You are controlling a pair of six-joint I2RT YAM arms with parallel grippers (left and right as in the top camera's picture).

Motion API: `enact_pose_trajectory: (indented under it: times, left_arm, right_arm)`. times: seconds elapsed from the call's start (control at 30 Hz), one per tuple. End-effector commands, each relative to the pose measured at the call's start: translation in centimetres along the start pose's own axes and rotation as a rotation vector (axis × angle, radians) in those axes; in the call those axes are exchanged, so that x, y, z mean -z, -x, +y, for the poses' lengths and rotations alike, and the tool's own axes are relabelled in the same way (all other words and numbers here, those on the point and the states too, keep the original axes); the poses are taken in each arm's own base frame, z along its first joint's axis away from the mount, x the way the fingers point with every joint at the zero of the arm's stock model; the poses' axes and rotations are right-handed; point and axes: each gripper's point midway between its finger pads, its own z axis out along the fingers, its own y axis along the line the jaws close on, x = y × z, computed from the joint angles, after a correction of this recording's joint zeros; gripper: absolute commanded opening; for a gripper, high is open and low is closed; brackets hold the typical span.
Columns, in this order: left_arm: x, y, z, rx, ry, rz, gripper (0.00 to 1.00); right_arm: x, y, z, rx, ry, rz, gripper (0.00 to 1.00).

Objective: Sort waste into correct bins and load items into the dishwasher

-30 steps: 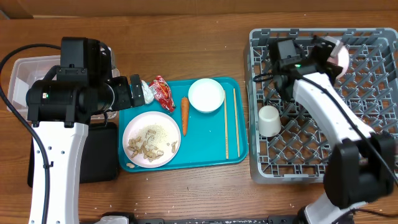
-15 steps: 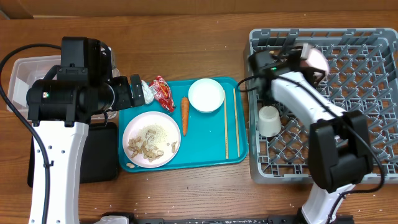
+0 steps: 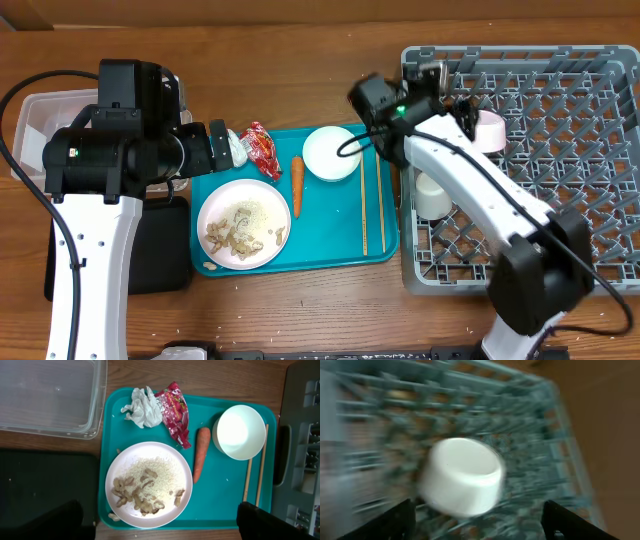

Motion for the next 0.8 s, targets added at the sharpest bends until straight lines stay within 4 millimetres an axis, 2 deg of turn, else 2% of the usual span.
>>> enact_pose_trajectory:
  times: [0.0, 0.1, 0.17, 0.33, 0.53, 0.67, 0.77]
  left_arm:
    - [0.0, 0.4, 0.2, 0.020, 0.007, -0.005, 1.00]
    - [0.0, 0.4, 0.2, 0.021, 0.007, -0.005, 1.00]
    - [0.0, 0.4, 0.2, 0.020, 0.007, -0.005, 1.00]
    - [0.0, 0.4, 0.2, 0.020, 0.007, -0.005, 1.00]
    - [0.0, 0.4, 0.2, 0.020, 0.007, -0.005, 1.00]
    - [0.0, 0.4, 0.2, 0.021, 0.007, -0.005, 1.00]
    - [0.0, 0.4, 0.2, 0.020, 0.007, -0.005, 1.00]
  right_arm:
    - [5.9, 0.4, 6.3, -0.071, 0.499, 0.104, 0.75]
    - [8.6, 0.0, 10.5, -0.085, 0.768, 0.175, 0.63]
    - [8.6, -0.6, 11.9, -0.121, 0.811, 0.220, 0.61]
    - [5.5, -4.0, 13.9, -0.213, 0.727, 0.372, 0.53]
    - [2.7, -7.3, 17.1, -0.160, 0.698, 0.478, 0.39]
    - [0.7, -9.2, 18.5, -0.174, 0.642, 0.545, 0.38]
    - [-0.4, -9.7, 18.8, -0.175, 0.622, 0.557, 0.37]
